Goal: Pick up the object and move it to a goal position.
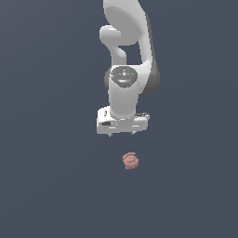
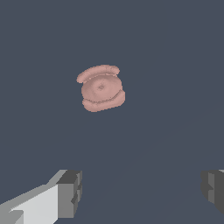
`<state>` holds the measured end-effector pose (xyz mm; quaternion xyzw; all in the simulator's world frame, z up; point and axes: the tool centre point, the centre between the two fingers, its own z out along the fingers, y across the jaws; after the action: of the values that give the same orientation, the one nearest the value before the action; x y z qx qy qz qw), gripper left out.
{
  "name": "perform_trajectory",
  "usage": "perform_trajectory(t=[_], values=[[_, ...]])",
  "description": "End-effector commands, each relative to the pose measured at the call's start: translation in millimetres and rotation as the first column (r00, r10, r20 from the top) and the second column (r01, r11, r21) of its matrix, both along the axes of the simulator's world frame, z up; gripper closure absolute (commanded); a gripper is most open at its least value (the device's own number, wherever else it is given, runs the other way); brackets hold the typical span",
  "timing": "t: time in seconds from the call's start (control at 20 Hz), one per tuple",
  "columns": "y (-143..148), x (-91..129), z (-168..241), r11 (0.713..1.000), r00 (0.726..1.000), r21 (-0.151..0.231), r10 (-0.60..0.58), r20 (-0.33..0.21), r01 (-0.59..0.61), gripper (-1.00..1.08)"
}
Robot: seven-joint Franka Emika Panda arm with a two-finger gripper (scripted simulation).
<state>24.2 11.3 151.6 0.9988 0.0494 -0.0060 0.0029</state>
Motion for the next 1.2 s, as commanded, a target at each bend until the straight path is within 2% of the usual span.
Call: perform_trajectory(t=[0.0,0.6,1.15], values=[[4,9,-5,1.0,1.0,0.0,0.026,0.001,-0.026,-0.92],[33,61,-45,0.983,0.983,0.003,0.184,0.008,-0.184,-0.92],[43,77,-62,0.971,0.971,0.006,0.24,0.012,-0.24,-0.92]])
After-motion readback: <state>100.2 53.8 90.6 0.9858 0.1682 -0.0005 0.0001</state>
